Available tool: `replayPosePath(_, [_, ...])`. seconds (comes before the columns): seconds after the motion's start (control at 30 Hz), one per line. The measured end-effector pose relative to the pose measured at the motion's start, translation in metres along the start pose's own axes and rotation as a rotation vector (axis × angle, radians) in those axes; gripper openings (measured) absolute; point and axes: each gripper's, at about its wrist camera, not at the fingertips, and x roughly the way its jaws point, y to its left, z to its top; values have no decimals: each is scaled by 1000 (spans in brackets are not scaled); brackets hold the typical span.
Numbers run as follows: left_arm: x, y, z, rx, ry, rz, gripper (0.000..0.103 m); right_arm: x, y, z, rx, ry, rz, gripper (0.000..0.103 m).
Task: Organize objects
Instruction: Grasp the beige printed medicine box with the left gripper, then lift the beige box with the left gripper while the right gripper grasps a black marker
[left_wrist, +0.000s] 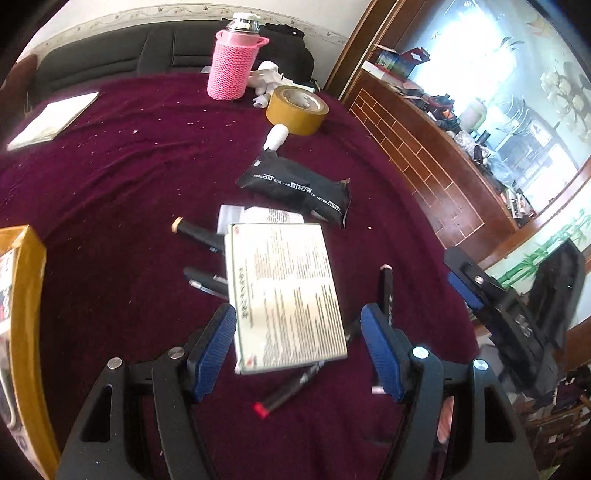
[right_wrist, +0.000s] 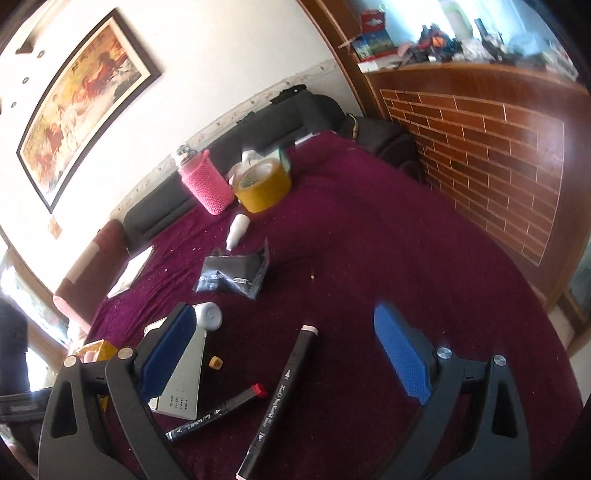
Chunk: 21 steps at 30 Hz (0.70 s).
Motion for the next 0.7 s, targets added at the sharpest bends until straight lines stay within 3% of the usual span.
replayPosePath(0.13, [19,-11,4,71,-34,109,65,0,-2,1,21,14,27,97])
replayPosePath(0.2, [32,-15,4,87,-5,131,65,2,1,-2,4,26,29,97])
replayPosePath(0.3, [43,-17,6,91,-14,137,76,4,7,-5,-16,45,34,97])
replayPosePath(0.43, [53,-28,7,141,-50,179,77,5,9,-8,-31,46,23,97])
replayPosePath(0.53, [66,-34,3,174,-11,201,76,9,3,-8,-11,60,15,97])
replayPosePath(0.57, [65,-34,2,175,-11,185,70,10,1,-8,-2,64,11,97])
replayPosePath(0.67, [54,-30,3,149,-39,135,36,11,-4,-7,11,66,-8,97])
replayPosePath(0.7, [49,-29,3,142,-43,121,35,12,-6,-6,13,65,-13,97])
